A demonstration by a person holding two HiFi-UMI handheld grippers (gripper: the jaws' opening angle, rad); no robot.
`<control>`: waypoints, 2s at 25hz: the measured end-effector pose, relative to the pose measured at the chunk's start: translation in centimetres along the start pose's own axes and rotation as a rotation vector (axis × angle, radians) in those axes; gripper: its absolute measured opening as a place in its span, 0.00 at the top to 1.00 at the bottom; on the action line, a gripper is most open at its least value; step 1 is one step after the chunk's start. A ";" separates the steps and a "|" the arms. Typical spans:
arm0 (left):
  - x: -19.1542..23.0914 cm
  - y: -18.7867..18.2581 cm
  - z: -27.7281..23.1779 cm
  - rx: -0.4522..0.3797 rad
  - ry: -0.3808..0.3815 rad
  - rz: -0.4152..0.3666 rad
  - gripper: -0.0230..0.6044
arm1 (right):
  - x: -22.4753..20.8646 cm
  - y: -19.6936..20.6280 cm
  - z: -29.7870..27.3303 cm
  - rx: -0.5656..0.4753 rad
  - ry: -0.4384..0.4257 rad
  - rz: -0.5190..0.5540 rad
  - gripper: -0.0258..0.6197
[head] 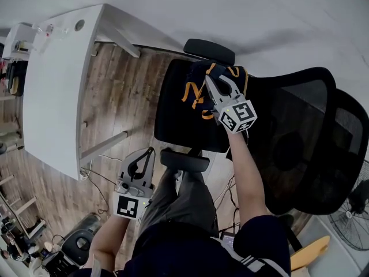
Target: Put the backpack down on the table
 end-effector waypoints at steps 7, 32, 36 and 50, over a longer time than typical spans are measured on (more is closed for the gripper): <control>-0.1 -1.1 1.3 -0.025 -0.013 -0.003 0.96 | 3.5 -2.5 1.7 -0.007 -0.005 0.039 0.92; -0.4 -3.0 6.6 -0.079 -0.106 0.015 0.96 | 12.4 -7.4 4.4 -0.052 -0.073 0.014 0.92; -0.3 -3.4 7.9 -0.094 -0.134 0.016 0.96 | 14.0 -9.5 4.3 -0.065 -0.107 0.027 0.92; -1.0 -6.7 15.1 -0.143 -0.338 0.039 0.96 | 21.9 -19.3 4.1 -0.113 -0.347 0.061 0.92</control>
Point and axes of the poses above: the fingertips, and each gripper's own axes: z backward along the fingers, x to its left, y out of its underside, the point moved 10 cm from there along z, backward along the fingers, and after that the axes turned 9 degrees about -y, right-handed, at the moved point
